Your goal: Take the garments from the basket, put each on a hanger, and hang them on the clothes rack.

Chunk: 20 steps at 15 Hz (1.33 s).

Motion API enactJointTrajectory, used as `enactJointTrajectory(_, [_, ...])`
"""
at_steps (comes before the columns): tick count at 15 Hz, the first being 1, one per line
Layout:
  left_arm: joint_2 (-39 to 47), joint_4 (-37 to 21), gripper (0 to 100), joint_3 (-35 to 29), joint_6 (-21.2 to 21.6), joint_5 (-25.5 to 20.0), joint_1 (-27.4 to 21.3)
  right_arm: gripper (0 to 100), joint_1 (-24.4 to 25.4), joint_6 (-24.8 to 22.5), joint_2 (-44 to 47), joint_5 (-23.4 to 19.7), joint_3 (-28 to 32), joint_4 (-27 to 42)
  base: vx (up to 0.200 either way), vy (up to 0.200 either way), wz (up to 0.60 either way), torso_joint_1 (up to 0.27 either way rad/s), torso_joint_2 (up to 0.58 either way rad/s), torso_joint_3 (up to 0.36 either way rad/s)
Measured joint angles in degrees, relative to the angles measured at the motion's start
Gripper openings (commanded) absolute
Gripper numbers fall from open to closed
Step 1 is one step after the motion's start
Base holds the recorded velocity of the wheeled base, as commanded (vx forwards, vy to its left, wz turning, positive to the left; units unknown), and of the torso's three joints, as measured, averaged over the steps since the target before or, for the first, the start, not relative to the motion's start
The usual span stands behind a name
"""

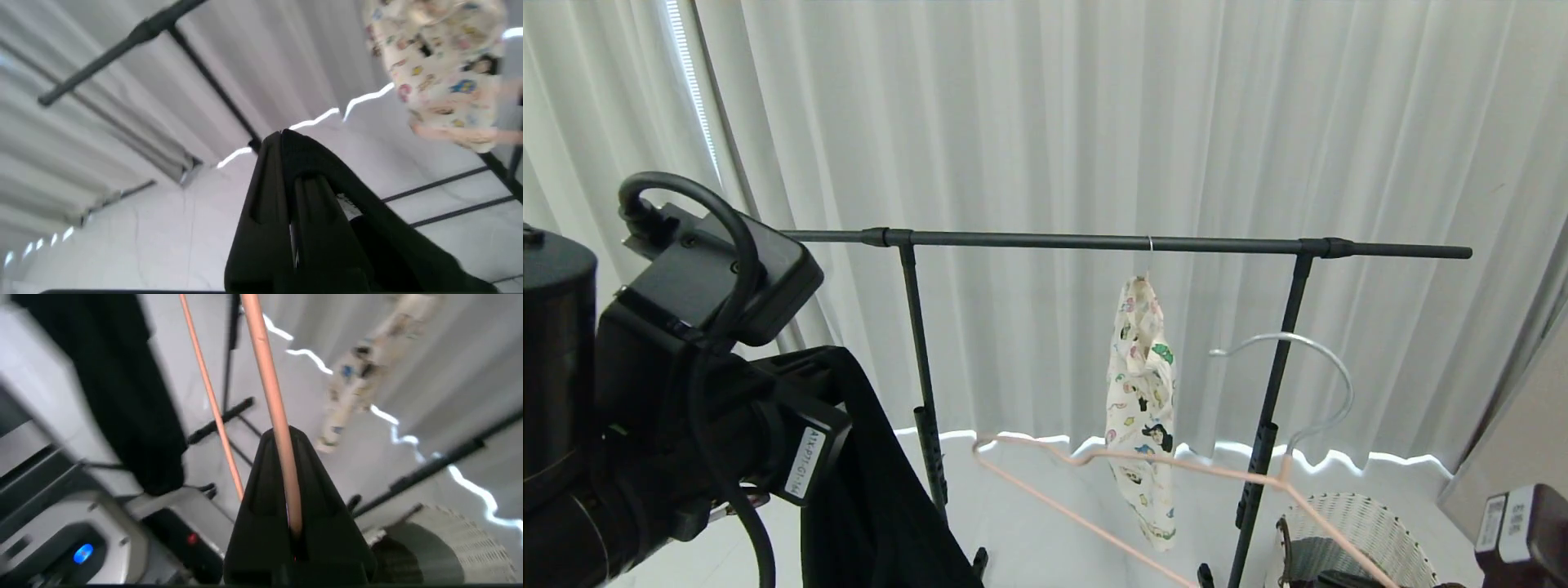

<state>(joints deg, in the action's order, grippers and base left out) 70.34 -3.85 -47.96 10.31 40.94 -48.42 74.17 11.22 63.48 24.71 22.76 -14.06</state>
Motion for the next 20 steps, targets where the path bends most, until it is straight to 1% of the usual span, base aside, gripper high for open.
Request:
enactJointTrajectory(1, [0.0,0.0,0,0.4,-0.7,0.0,0.9,0,1.9,0.3,0.0,-0.2,-0.1,-0.1,0.0,0.0,0.0,0.0,0.0,0.0])
enactJointTrajectory(3, [0.0,0.0,0,1.3,-4.3,0.0,1.8,0,5.1,1.1,0.1,-0.5,-0.2,-0.1,0.0,0.0,0.0,0.0,0.0,0.0])
enactJointTrajectory(4, [0.1,0.0,0,1.8,-7.0,0.0,1.9,0,6.7,1.7,0.2,-1.4,-0.1,-0.1,0.0,0.0,0.0,0.0,0.0,0.0])
enactJointTrajectory(6, [0.1,0.0,0,2.7,-8.1,0.0,1.8,0,8.0,2.0,0.7,-2.2,0.2,-0.2,0.0,0.0,0.0,0.0,0.0,0.0])
enactJointTrajectory(9, [-0.2,0.0,0,3.1,-8.2,0.0,0.6,0,8.0,2.2,2.8,-2.3,0.8,-2.6,0.0,0.0,0.0,0.0,0.0,0.0])
enactJointTrajectory(12, [-0.7,0.0,0,3.3,-8.2,0.0,-0.3,0,5.2,2.3,7.3,-2.3,1.0,-9.7,0.0,0.0,0.0,0.0,0.0,0.0])
enactJointTrajectory(13, [-0.8,0.0,0,3.4,-8.2,0.0,-0.4,0,4.4,2.2,8.6,-2.3,1.2,-10.9,0.0,0.0,0.0,0.0,0.0,0.0])
enactJointTrajectory(20, [-1.0,0.0,0,3.4,-8.2,0.0,-0.9,0,3.5,2.3,12.7,-2.4,3.2,-11.4,0.0,0.0,0.0,0.0,0.0,0.0])
